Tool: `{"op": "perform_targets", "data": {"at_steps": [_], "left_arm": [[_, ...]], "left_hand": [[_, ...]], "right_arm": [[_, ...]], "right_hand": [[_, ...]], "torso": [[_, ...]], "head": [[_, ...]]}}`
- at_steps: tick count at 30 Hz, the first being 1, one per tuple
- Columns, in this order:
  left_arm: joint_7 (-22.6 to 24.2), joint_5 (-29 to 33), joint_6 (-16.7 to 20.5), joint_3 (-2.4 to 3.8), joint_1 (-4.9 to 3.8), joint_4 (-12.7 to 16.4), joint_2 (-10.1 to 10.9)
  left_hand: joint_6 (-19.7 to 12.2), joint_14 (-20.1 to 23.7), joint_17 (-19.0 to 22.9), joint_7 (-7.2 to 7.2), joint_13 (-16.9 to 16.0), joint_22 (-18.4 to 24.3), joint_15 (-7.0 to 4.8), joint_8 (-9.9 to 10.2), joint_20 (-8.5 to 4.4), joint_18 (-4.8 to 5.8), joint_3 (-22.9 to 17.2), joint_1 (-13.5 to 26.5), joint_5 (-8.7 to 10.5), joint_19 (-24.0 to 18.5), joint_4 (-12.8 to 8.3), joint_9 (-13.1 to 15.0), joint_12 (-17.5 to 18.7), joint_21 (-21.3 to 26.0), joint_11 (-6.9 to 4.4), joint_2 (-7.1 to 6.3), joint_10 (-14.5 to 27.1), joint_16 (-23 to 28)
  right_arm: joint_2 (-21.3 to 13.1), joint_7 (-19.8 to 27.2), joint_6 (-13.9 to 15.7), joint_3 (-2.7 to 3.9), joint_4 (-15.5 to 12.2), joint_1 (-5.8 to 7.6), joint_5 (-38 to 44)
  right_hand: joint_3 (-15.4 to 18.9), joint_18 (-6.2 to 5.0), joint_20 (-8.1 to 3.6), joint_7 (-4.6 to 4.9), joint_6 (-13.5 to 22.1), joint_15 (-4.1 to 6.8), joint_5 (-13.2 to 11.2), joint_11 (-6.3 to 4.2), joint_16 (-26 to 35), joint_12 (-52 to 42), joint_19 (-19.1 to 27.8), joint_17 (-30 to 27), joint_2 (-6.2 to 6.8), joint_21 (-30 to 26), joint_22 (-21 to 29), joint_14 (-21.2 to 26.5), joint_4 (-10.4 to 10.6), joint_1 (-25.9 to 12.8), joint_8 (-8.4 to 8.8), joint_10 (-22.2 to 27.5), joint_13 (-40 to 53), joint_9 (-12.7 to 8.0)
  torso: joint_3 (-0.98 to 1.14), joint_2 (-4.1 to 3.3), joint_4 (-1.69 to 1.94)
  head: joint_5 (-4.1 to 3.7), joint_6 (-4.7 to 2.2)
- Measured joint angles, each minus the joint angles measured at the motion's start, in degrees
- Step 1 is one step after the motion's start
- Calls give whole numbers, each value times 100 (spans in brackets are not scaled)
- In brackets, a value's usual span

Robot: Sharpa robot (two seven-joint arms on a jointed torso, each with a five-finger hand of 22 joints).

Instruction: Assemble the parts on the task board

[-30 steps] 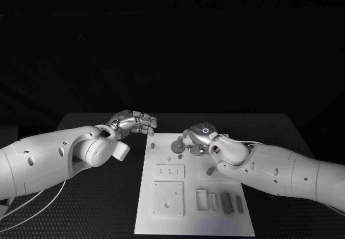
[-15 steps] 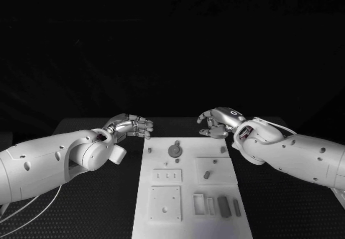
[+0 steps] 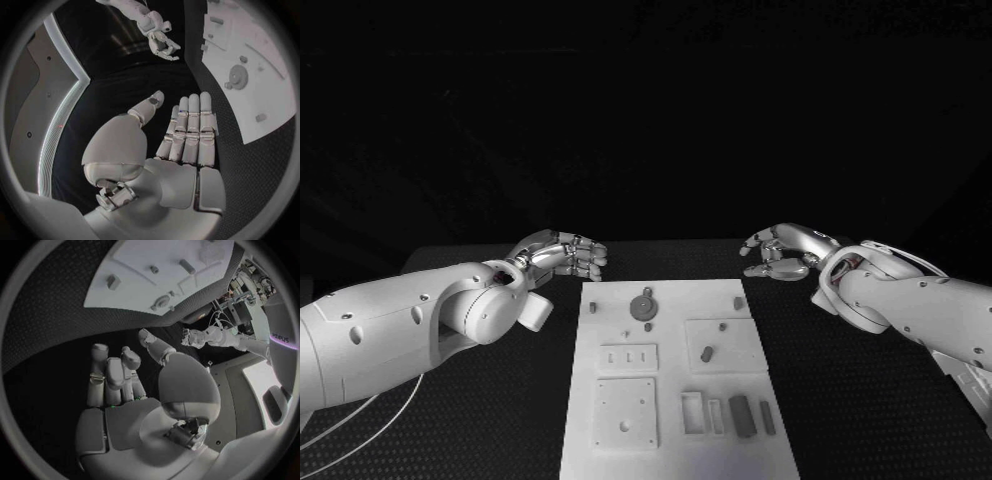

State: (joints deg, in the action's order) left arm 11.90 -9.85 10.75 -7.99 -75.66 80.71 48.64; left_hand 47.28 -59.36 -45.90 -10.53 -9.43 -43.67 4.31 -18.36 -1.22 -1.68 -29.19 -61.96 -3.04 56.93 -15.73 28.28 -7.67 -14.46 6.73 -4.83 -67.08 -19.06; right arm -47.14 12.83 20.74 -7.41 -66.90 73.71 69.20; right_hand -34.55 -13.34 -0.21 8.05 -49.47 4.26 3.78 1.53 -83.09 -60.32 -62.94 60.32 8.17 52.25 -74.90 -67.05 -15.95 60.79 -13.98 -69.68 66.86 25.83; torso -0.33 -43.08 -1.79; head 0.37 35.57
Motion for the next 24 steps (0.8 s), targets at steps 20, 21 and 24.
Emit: {"op": "perform_targets", "data": {"at_steps": [20, 21, 24], "left_arm": [[15, -1, -67, -1, 8, -66, -54], [15, -1, -70, -1, 10, -67, -59], [16, -1, -83, -2, 12, -69, -71]], "left_hand": [[0, 0, -11, 0, 1, -4, 0, 0, 0, -56, 16, 0, 0, 0, -16, -1, 0, 0, 1, 0, 1, 0], [0, 0, -11, 0, 1, -4, 0, 0, 0, -55, 16, 0, 0, 0, -16, -1, 0, 0, 1, 0, 1, 0], [0, 0, -11, 0, 1, -4, 0, 0, 0, -54, 16, 0, 0, 0, -16, -1, 0, 3, 1, 0, 1, 0]], "right_arm": [[458, 338, -43, -1, 1039, -663, -11], [479, 350, -42, 1, 1071, -672, -11], [548, 381, -42, 1, 1182, -702, -11]], "right_hand": [[16, -79, 52, -6, 195, 20, 0, 0, 38, 22, 94, -142, 142, -11, -4, 224, 16, 8, 33, 99, 8, -40], [16, -80, 52, -6, 195, 20, 0, 0, 38, 22, 94, -134, 142, -11, -4, 224, 16, 8, 33, 99, 7, -40], [16, -81, 53, -6, 195, 20, 0, 0, 38, 22, 94, -124, 142, -11, -4, 224, 16, 8, 33, 99, 7, -40]], "torso": [[54, -1, -22], [60, -1, -20], [67, -4, -16]], "head": [[-83, 35], [-83, 36], [-81, 42]]}}
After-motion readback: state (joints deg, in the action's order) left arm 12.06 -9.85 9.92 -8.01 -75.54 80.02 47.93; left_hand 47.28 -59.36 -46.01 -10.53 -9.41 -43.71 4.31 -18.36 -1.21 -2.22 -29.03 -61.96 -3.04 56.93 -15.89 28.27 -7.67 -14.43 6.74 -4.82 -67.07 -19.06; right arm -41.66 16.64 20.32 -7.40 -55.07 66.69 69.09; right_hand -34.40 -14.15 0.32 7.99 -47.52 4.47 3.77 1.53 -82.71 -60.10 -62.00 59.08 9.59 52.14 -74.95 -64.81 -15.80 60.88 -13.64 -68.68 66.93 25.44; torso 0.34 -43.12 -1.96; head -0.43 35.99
